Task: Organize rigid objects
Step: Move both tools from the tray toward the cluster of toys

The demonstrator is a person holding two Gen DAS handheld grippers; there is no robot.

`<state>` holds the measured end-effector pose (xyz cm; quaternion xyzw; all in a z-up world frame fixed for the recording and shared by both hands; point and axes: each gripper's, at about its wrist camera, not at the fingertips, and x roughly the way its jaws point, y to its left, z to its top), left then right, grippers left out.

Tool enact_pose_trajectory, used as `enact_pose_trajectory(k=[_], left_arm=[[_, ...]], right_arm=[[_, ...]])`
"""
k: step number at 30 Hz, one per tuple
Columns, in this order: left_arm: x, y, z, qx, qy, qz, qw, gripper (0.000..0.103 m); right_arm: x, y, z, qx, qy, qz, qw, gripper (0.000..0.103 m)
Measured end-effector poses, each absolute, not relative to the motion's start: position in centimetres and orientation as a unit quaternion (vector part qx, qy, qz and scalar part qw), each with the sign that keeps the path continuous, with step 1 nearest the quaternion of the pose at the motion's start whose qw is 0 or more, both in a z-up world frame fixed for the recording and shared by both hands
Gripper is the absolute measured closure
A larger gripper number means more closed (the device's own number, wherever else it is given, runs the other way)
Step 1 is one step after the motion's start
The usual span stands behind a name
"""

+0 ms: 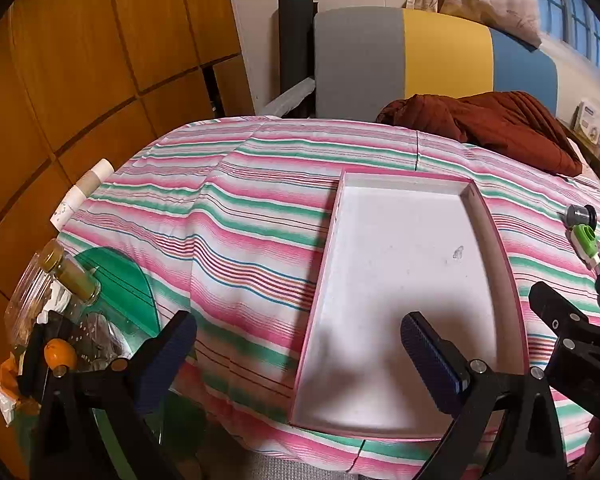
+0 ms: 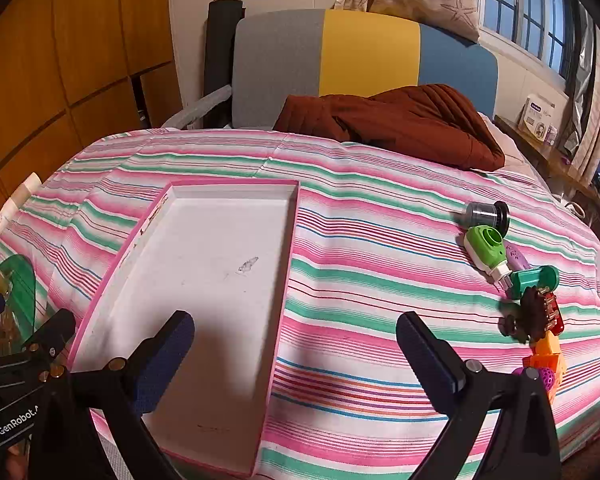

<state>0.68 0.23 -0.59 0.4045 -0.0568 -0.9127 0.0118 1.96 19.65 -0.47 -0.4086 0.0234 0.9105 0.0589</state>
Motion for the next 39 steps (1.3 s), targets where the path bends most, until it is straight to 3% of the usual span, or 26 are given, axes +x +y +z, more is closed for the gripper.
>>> enact_pose_trajectory(k=[39], left_arm=[[1.7, 1.8, -1.6, 0.418, -0.066, -0.906, -0.011, 0.000]], right_arm=[[3.8, 22.0, -1.0, -0.425, 0.072, 0.900, 0.064, 0.002]])
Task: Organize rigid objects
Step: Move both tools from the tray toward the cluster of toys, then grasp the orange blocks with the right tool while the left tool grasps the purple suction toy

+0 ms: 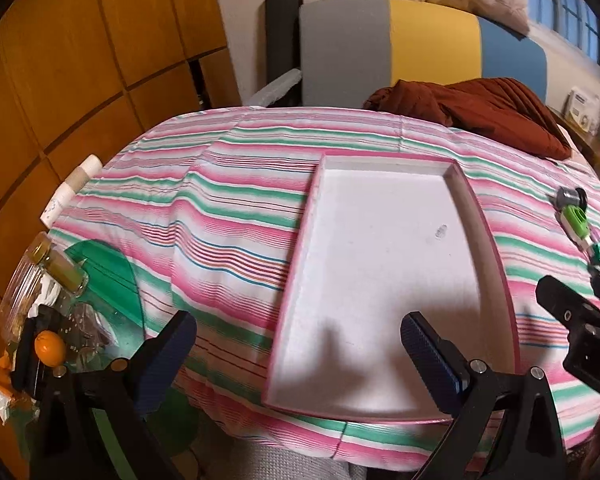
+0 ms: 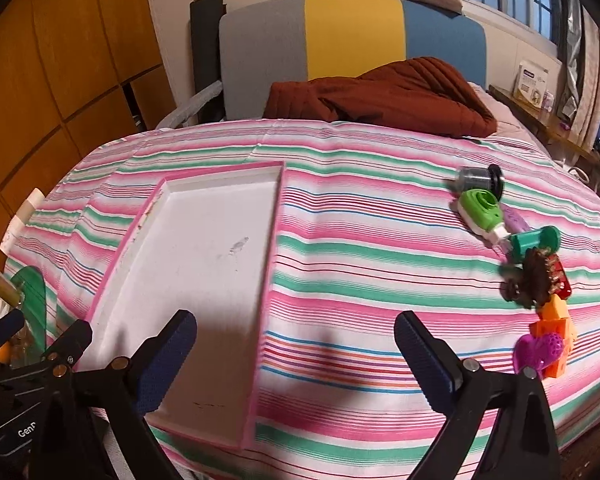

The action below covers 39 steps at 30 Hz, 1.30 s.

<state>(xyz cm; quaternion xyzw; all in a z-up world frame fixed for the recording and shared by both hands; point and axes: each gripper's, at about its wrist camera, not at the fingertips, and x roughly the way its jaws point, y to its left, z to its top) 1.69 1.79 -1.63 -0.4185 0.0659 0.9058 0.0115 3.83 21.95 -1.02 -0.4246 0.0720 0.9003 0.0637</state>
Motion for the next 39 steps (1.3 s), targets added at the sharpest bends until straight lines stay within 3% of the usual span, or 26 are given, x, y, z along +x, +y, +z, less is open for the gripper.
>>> enact_pose_trajectory(k=[14, 21, 28, 36, 39], left_arm=[[4.7, 6.3, -2.6, -0.436, 0.051, 0.882, 0.173, 0.000], [4.8, 7.7, -3.0, -0.461, 0.050, 0.866, 0.188, 0.000], [5.2, 8.0, -3.0, -0.451, 0.078, 0.871, 0.176, 0.000], [5.0, 7.9, -3.2, -0.456, 0.079, 0.870, 0.170, 0.000], [4.9, 7.8, -3.1, -0.455, 0.077, 0.871, 0.169, 0.000]], right_arm=[[7.1, 29.9, -2.8, -0.438, 0.069, 0.868, 0.221, 0.006], [8.9, 35.2, -5.2, -0.458, 0.104, 0.836, 0.283, 0.006], [7.3, 36.3, -6.6, -0.445, 0.096, 0.844, 0.284, 0.006], [4.5, 31.4, -6.0, -0.433, 0.114, 0.883, 0.144, 0.007], [5.2, 30.3, -4.3, -0.400, 0.092, 0.900, 0.148, 0.007]])
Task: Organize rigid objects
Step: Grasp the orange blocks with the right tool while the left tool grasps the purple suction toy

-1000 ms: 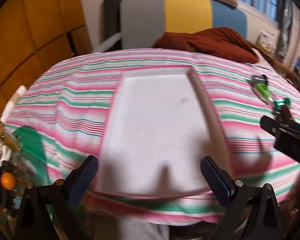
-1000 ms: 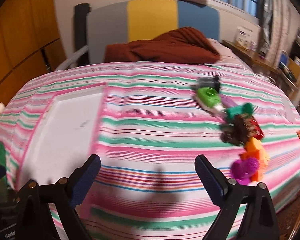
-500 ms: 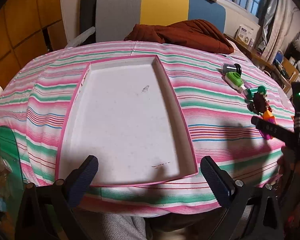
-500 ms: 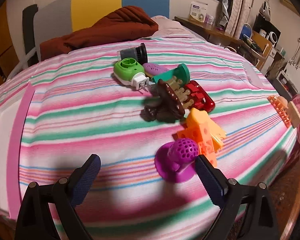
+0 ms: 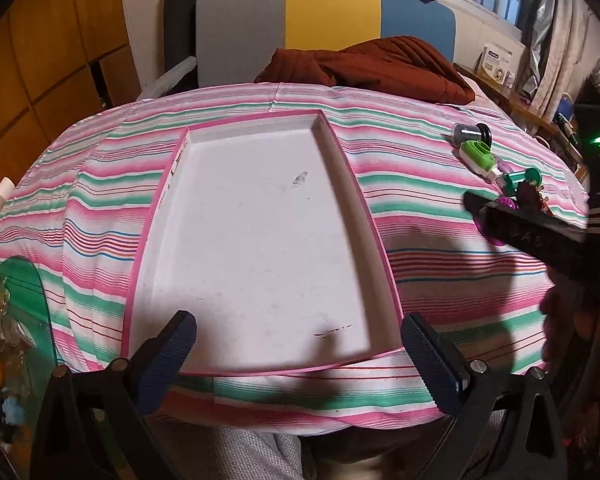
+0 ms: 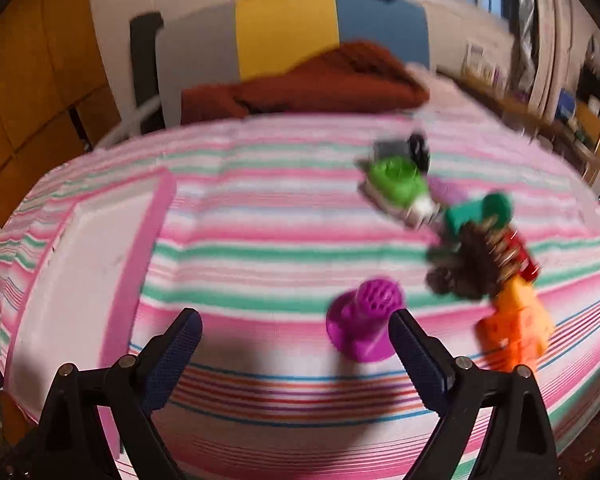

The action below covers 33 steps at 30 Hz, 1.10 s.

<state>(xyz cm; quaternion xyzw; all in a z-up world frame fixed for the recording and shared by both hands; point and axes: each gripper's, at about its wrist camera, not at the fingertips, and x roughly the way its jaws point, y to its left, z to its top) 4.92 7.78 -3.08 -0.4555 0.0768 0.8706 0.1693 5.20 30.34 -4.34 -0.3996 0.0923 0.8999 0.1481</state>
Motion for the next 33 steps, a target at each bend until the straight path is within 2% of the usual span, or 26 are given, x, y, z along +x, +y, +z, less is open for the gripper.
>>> enact_pose_trajectory(k=[3, 5, 7, 9, 10, 11, 16, 18, 23, 33], left_arm=[[4.8, 7.7, -3.2, -0.457, 0.073, 0.870, 0.170, 0.000], [4.8, 7.9, -3.3, -0.459, 0.072, 0.869, 0.173, 0.000], [4.8, 8.1, -3.3, -0.459, 0.072, 0.868, 0.176, 0.000], [4.9, 8.4, -3.4, -0.460, 0.074, 0.866, 0.182, 0.000], [5.0, 8.5, -3.4, -0.459, 0.075, 0.866, 0.184, 0.000], [5.0, 8.5, -3.4, -0.459, 0.076, 0.866, 0.185, 0.000], [5.1, 8.4, -3.4, -0.460, 0.072, 0.865, 0.187, 0.000], [5.0, 8.2, -3.4, -0.460, 0.070, 0.865, 0.186, 0.000], [5.3, 8.8, -3.4, -0.458, 0.077, 0.863, 0.197, 0.000], [6.3, 13.4, -1.9, -0.402, 0.128, 0.871, 0.251, 0.000]], right_arm=[[6.8, 31.8, -2.9, -0.377, 0.092, 0.901, 0.194, 0.008], [8.0, 33.8, -2.5, -0.375, 0.095, 0.887, 0.251, 0.017], [8.4, 36.2, -2.8, -0.387, 0.100, 0.865, 0.302, 0.022], [9.0, 38.2, -3.4, -0.398, 0.111, 0.848, 0.331, 0.041], [9.3, 39.2, -3.8, -0.406, 0.118, 0.840, 0.342, 0.044], [9.4, 40.1, -4.2, -0.415, 0.127, 0.832, 0.347, 0.048], [9.2, 41.5, -6.0, -0.432, 0.154, 0.821, 0.340, 0.053], [9.2, 41.5, -6.3, -0.431, 0.153, 0.822, 0.338, 0.064], [9.4, 41.9, -7.3, -0.421, 0.176, 0.833, 0.313, 0.077], [10.9, 41.5, -7.9, -0.373, 0.230, 0.856, 0.275, 0.079]])
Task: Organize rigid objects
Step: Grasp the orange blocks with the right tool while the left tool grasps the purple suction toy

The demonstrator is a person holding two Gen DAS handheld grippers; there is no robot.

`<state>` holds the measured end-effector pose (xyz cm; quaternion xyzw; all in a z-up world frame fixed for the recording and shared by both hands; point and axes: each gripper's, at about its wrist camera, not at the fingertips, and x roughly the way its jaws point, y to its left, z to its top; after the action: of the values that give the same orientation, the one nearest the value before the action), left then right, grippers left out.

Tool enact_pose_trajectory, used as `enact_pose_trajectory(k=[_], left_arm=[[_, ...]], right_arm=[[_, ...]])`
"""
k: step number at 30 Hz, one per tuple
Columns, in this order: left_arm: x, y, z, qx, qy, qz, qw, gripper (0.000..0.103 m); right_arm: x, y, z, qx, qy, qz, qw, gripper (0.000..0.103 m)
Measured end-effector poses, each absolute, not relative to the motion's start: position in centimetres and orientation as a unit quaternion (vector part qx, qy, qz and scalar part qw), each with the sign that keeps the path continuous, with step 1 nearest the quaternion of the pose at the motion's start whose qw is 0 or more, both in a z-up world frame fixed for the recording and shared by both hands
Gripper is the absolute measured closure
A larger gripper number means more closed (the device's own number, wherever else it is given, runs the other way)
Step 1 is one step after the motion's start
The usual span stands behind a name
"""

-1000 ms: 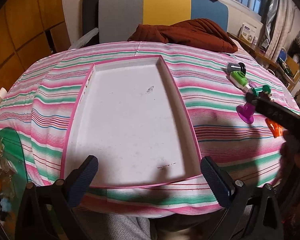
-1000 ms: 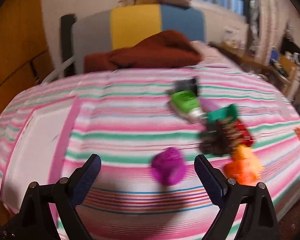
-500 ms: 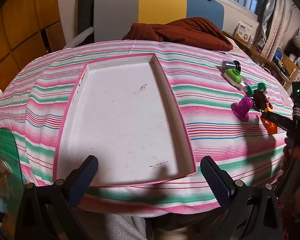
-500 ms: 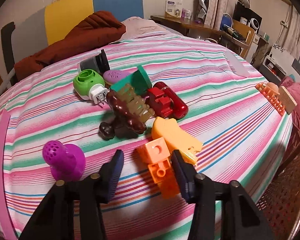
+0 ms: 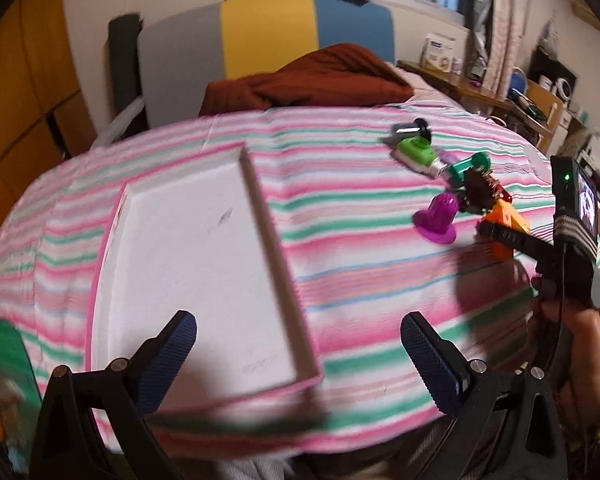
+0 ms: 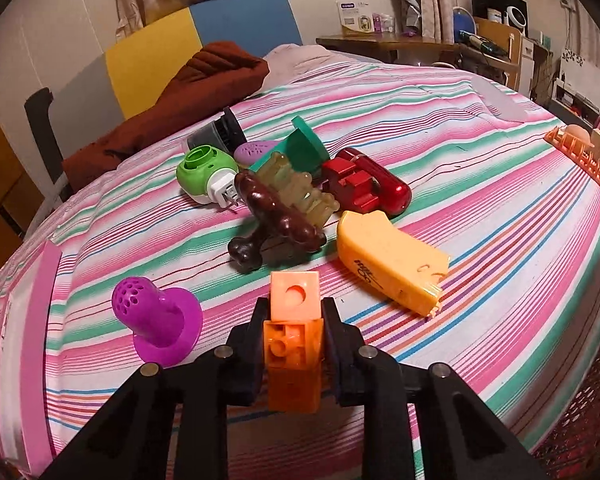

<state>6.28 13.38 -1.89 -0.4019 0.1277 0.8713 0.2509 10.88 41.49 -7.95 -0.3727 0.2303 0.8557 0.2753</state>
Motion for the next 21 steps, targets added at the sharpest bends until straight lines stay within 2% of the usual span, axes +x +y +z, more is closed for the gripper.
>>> enact_pose_trajectory(k=[8, 12, 21], left_arm=[[3.5, 20.9, -3.5, -0.425, 0.166, 0.839, 0.296, 0.004], [3.0, 24.2, -4.1, -0.425, 0.177, 0.825, 0.329, 0.005], [0.5, 27.7, -5.0, -0.430, 0.124, 0.825, 0.345, 0.005]], right_arm=[[10.9, 40.7, -8.3, -0.376, 0.191, 0.863, 0.278, 0.079], [11.3, 41.3, -8.4, -0.364, 0.209, 0.865, 0.273, 0.079], [11.5, 41.2, -8.6, -0.354, 0.204, 0.871, 0.274, 0.079]])
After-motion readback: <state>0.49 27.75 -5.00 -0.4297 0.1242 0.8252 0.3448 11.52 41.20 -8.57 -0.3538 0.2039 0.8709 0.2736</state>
